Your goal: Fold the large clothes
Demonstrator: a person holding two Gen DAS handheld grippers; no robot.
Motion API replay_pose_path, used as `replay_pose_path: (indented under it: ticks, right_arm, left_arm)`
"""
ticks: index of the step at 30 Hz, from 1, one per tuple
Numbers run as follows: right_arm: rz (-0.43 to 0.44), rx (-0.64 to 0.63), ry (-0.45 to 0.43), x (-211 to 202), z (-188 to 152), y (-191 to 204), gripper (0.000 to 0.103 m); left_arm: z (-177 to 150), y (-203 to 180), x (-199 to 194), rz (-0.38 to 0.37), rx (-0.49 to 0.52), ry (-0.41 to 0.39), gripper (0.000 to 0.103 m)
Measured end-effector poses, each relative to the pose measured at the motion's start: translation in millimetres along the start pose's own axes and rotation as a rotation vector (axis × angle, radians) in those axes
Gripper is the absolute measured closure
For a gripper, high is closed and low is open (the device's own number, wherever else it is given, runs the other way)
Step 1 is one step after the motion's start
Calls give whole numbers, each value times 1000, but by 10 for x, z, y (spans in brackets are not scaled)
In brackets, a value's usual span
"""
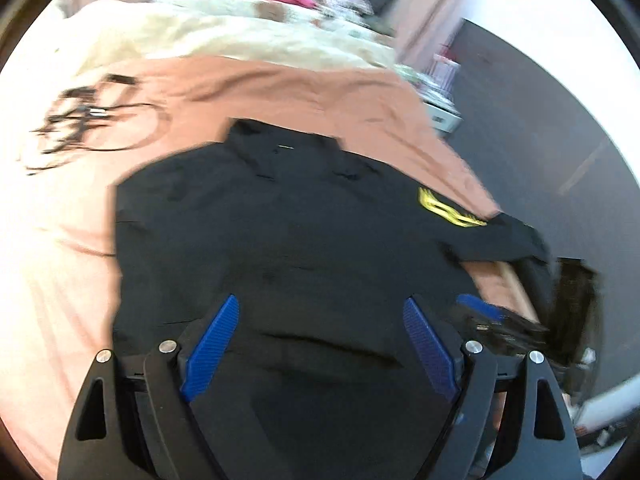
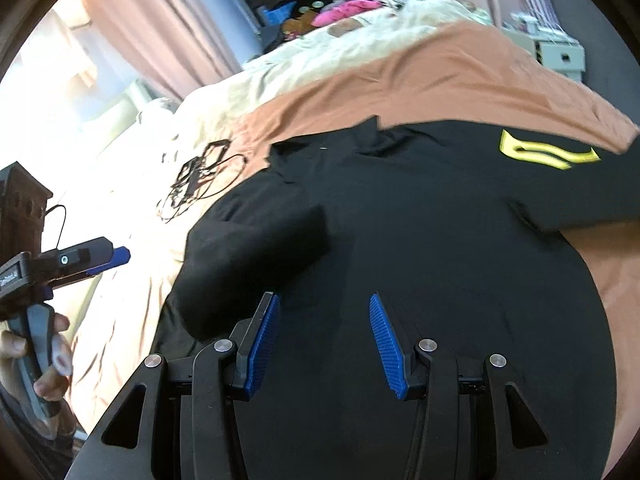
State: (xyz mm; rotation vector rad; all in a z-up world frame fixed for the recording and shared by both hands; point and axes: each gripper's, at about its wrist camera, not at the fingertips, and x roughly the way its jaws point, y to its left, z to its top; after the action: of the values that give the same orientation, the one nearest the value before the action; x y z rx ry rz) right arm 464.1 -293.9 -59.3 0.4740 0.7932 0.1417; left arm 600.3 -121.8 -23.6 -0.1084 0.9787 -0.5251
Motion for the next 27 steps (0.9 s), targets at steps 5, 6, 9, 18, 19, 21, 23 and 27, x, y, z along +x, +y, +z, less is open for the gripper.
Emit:
replay_pose_path:
  ticks: [5,6,9,18,19,21,23,27]
  right_arm:
    - [3,-92,33,191,19,476,40]
    - [-6,-112,35,242,11,565,35]
    - [-17,-161,81,488,-25,807,34]
    - [-275,-300,239,1406,-330,1126,34]
    - [-303,-317,248,1468,-358,1124,35]
    - [-321,-332,260,1523,-396,1090,55]
    - [-318,-336,260,1466,-374,1046,71]
    - [-278,-307,206,1158,-233,924,95]
  left_arm:
    - [-184,529,-216,136,-50,-31,17]
    - [-241,617,-244,145,-59,-33,18]
    - [-392,861,-282,168,-75,-23,29]
    - [-761,1341,-220,203,-122,33,45]
    - [-784,1358,-199,205,-121,39,45]
    - [-831,1381,-141,211,-114,50,45]
    - [-857,1376,-70,226,-105,64,45]
    - [-883,1362,111,241,-91,89,56]
